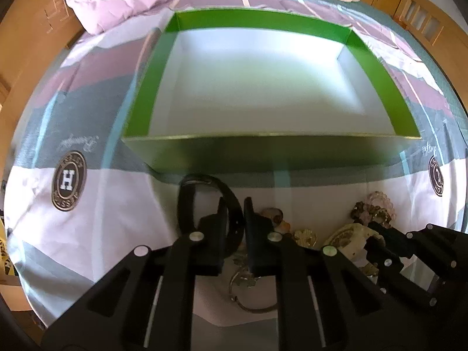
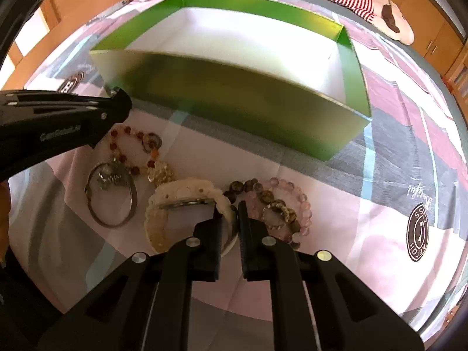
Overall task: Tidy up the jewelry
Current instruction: 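Lift the black watch into the green box with the left tool while the right tool places the white watch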
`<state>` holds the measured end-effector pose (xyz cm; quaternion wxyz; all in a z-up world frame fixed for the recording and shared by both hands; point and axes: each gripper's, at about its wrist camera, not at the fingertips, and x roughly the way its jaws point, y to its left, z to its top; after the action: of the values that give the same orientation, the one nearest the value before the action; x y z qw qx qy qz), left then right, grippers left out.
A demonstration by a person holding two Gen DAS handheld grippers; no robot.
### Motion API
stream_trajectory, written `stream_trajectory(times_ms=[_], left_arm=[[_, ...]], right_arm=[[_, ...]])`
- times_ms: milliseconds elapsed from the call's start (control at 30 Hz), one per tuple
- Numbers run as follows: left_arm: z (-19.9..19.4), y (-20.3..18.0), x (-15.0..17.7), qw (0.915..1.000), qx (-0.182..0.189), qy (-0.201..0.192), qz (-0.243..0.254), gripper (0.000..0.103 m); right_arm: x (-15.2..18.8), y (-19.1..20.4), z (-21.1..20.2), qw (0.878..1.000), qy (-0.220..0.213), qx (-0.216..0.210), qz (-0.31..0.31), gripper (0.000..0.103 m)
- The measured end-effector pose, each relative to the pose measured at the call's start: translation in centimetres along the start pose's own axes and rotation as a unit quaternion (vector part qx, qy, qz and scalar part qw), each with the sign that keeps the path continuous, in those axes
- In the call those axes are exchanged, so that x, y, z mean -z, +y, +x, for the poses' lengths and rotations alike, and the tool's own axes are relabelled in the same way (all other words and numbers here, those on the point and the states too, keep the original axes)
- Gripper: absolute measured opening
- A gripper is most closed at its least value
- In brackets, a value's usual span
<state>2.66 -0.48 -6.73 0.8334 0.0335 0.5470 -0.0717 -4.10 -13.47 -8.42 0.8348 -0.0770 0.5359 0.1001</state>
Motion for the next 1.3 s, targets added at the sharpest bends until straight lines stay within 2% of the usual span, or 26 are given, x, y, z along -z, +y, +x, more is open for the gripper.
stream_trajectory(times_ms=[200,367,533,700,900,1033,1167,1300], left_arm=[[-1.9,1.1,-0.4,0.9995,0.012,-0.025,-0.016,0.011],[-3.8,0.9,-0.3,0.9984,0.008,-0.053,-0.017,0.011],[-5.2,0.7,-0.5,0.9972,0.004,-0.075,-0.009,0.011],[-5.7,1.6,-0.6,0.9970,0.019,-0.073,-0.014,0.011],[-6.2,4.2,-0.8,0.9943,0.071,-0.062,-0.051,0.011],[-6.3,5.0,-0.7,0.9929,0.080,-0.062,-0.063,0.011],[-7.5,5.5,-1.1,0.9888,0.103,-0.085,-0.068,0.011],[-9.1,5.4,-2.3,0.9823,0.121,-0.126,-0.068,0.011]], right_arm=[[-0.2,-1.4,-1.0,1.000,-0.018,0.002,0.021,0.010],[-0.5,-1.9,-1.5,0.999,-0.026,0.000,0.026,0.010],[0.0,-1.6,-3.0,0.998,-0.063,-0.002,0.023,0.010],[-0.2,-1.7,-2.9,0.998,-0.065,-0.003,0.026,0.010],[-0.6,-1.6,-2.7,0.998,-0.059,-0.001,0.033,0.010],[-0.6,-1.7,-2.7,0.997,-0.057,-0.012,0.041,0.010],[-1.3,-2.1,-4.8,0.994,-0.096,-0.030,0.050,0.010],[-3.2,-3.7,-6.9,0.984,-0.156,-0.043,0.078,0.010]])
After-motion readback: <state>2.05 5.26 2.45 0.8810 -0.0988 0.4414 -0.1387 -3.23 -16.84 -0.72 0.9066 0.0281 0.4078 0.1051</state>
